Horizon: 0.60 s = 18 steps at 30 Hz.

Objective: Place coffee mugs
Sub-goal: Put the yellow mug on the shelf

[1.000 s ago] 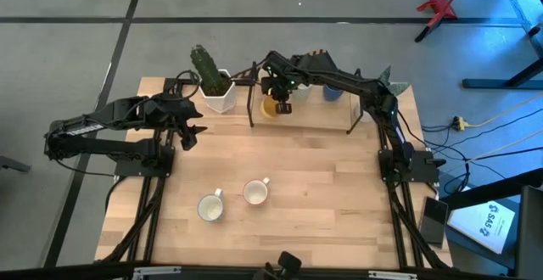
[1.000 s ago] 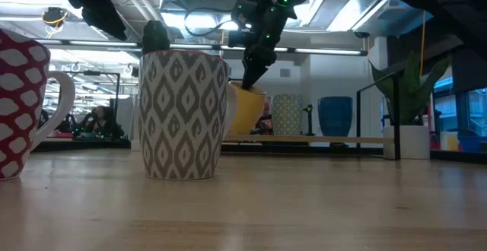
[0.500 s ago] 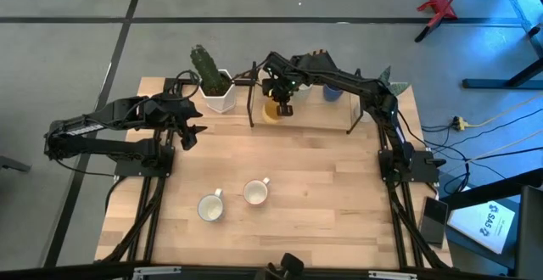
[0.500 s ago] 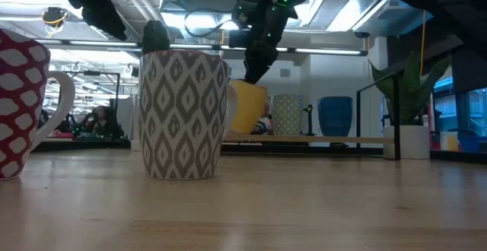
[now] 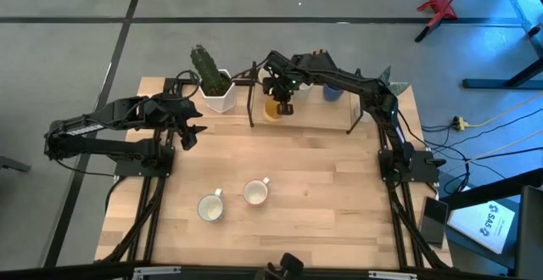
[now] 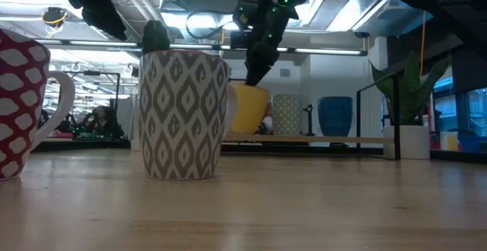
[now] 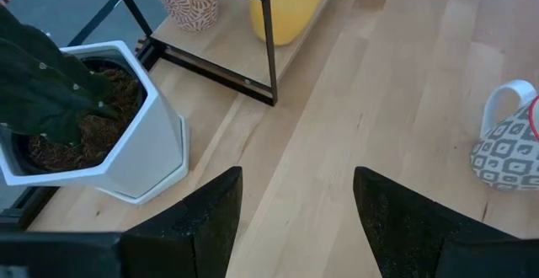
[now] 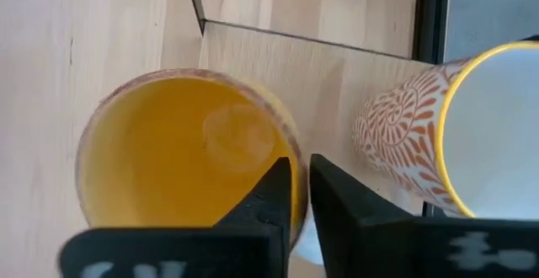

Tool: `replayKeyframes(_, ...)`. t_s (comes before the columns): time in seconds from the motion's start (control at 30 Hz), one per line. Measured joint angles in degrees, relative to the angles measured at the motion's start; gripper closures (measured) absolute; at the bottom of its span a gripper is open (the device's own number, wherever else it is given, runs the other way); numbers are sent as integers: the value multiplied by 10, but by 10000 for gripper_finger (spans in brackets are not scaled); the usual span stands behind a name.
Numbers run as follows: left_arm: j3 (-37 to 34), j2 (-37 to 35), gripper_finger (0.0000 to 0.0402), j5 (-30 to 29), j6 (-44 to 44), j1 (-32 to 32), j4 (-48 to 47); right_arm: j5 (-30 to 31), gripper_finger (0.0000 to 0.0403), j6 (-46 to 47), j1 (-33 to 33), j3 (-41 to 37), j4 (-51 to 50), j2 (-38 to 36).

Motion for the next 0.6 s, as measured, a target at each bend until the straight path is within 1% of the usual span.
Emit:
replayKeyframes(0.23,0,0,179,0,0,0,0,6,331,3,0,0,11,0)
replayKeyframes(0.6,0,0,179,0,0,0,0,2,324,2,0,0,10,0)
